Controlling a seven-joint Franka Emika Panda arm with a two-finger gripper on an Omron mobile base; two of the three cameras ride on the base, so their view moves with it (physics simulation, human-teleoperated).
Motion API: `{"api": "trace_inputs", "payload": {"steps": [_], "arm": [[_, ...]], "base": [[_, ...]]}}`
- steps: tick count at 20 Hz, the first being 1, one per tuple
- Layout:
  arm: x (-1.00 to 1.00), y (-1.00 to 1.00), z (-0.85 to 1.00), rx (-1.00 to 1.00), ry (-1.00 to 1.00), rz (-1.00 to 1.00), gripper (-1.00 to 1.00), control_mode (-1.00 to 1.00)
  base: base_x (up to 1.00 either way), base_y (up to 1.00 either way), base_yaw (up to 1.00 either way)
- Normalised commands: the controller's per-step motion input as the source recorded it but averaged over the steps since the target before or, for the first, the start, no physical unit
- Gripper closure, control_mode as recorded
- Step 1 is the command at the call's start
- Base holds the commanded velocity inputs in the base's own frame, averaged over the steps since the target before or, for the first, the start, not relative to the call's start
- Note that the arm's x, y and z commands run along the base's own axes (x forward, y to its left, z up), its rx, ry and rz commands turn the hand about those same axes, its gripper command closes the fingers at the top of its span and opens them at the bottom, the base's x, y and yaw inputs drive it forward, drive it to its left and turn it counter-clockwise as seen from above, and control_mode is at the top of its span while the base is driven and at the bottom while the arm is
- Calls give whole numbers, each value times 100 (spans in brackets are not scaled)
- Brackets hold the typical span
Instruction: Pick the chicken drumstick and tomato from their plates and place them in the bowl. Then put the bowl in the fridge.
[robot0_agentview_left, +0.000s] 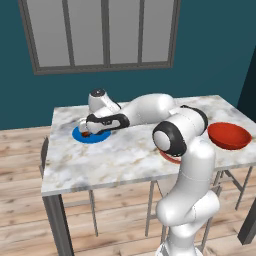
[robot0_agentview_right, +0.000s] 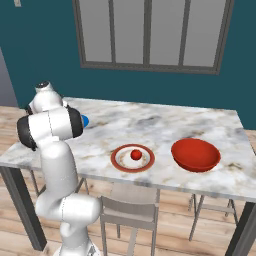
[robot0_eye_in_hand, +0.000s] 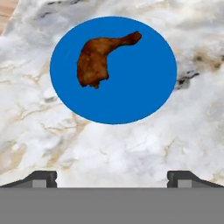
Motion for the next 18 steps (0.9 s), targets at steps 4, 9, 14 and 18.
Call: {"api": "trace_inputs", "payload": {"steps": [4,9,14,18], "arm": [[25,2,0,-2,3,-10,-100,-100],[8,3,-11,0,0,-6,-100,-100],[0,5,-26,0,0,-2,-100,-100],[1,1,-25,0,-2,0,-100,-100]], "base": [[0,0,0],[0,0,0],[0,0,0],[0,0,0]]}}
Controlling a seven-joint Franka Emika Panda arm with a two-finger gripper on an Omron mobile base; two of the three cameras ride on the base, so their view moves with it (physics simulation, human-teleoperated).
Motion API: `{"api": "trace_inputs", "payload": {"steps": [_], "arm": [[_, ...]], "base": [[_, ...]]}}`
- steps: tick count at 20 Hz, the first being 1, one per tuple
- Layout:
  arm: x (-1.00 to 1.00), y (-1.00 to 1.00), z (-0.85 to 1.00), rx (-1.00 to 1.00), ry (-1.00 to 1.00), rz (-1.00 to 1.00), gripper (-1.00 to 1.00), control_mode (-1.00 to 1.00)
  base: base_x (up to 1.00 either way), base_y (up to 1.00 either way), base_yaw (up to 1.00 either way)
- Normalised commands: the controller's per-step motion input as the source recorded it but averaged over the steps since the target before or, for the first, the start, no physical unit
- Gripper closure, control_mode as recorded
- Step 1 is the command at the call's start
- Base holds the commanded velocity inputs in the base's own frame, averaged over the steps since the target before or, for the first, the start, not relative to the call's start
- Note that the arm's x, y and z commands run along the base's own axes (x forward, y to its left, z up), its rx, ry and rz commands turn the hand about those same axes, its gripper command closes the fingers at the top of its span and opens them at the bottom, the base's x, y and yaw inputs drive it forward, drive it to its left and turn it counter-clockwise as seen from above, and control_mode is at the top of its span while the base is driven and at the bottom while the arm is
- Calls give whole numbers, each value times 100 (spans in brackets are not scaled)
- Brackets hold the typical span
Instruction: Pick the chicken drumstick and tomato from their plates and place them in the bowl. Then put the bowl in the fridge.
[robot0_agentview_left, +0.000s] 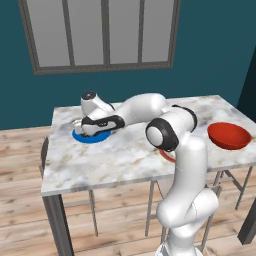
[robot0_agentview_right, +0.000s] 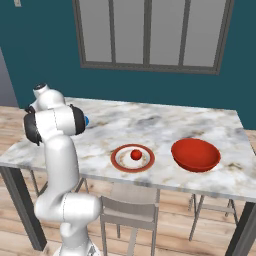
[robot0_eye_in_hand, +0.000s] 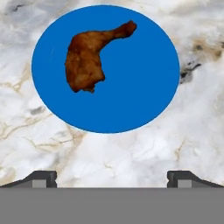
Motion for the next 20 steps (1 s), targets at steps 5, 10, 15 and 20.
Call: {"api": "trace_inputs", "payload": {"steps": [5,10,15,20], "arm": [[15,-3,-1,0,-1,0,-100,-100],[23,-1,1,0,0,0,-100,-100],[24,1,-6,0,0,0,-100,-100],[16,5,-19,0,0,0,-100,-100]], "base": [[0,0,0],[0,0,0],[0,0,0],[0,0,0]]}}
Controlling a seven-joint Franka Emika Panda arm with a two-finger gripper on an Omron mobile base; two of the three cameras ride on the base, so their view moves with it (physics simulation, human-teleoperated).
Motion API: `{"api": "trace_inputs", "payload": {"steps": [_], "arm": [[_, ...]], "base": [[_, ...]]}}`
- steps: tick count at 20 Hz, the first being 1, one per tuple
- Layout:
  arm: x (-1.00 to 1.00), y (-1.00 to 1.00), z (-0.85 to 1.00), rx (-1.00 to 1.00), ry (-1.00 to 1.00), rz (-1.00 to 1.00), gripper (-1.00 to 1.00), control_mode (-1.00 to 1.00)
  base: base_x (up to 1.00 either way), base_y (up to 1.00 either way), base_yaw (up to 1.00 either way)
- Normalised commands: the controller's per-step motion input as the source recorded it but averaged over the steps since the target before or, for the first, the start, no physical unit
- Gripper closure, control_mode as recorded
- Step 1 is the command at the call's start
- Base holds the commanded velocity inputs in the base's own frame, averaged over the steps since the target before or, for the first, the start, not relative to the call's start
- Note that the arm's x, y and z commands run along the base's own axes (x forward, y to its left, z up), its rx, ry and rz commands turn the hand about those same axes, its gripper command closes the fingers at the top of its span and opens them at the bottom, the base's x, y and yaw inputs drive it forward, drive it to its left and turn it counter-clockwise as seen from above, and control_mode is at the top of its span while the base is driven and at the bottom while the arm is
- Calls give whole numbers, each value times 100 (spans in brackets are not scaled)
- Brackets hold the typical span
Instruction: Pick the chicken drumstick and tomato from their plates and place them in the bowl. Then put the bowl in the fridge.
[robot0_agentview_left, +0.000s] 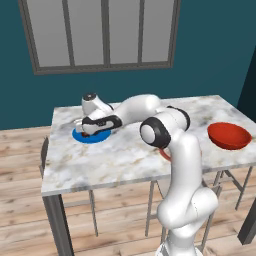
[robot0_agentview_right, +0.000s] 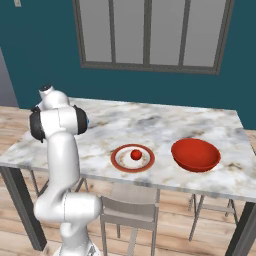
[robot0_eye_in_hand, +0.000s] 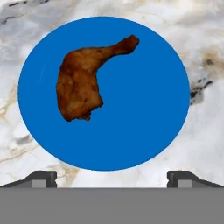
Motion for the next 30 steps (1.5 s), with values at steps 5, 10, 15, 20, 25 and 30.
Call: {"api": "trace_inputs", "payload": {"steps": [5,10,15,20,25,30], "arm": [[21,6,-7,0,0,0,-100,-100],[19,9,-1,0,0,0,-100,-100],[10,15,-4,0,0,0,-100,-100],[10,11,-9,0,0,0,-100,-100],[2,0,-21,0,0,0,-100,-100],[10,0,-13,0,0,0,-100,-100]], "base": [[0,0,0],[0,0,0],[0,0,0],[0,0,0],[0,0,0],[0,0,0]]}}
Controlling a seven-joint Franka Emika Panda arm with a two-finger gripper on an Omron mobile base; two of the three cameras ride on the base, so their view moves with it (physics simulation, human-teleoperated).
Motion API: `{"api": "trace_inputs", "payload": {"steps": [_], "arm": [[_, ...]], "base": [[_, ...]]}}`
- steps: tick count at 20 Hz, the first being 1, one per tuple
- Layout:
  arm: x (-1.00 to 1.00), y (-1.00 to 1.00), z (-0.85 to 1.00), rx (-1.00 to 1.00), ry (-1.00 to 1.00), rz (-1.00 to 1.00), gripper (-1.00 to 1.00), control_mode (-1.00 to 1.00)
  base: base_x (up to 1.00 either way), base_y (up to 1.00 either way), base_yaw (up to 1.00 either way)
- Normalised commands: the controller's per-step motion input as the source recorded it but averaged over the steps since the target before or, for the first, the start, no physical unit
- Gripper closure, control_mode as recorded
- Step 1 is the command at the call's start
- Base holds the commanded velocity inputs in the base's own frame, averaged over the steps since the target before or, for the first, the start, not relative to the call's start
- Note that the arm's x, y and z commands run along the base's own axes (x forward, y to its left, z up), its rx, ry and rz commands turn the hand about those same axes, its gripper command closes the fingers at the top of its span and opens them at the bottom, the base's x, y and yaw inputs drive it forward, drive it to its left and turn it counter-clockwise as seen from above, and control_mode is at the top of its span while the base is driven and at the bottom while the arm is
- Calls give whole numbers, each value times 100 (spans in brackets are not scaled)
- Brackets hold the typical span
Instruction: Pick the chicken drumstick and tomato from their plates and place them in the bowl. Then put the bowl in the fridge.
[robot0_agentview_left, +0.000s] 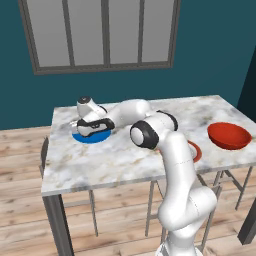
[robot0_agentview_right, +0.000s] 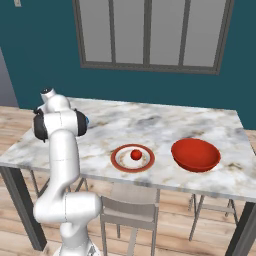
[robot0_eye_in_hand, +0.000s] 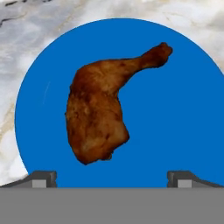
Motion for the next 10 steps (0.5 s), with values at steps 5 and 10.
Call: {"api": "trace_inputs", "payload": {"steps": [5,10], "arm": [[16,0,-5,0,0,0,-100,-100],[20,5,-3,0,0,0,-100,-100]], "base": [[0,0,0],[0,0,0]]}}
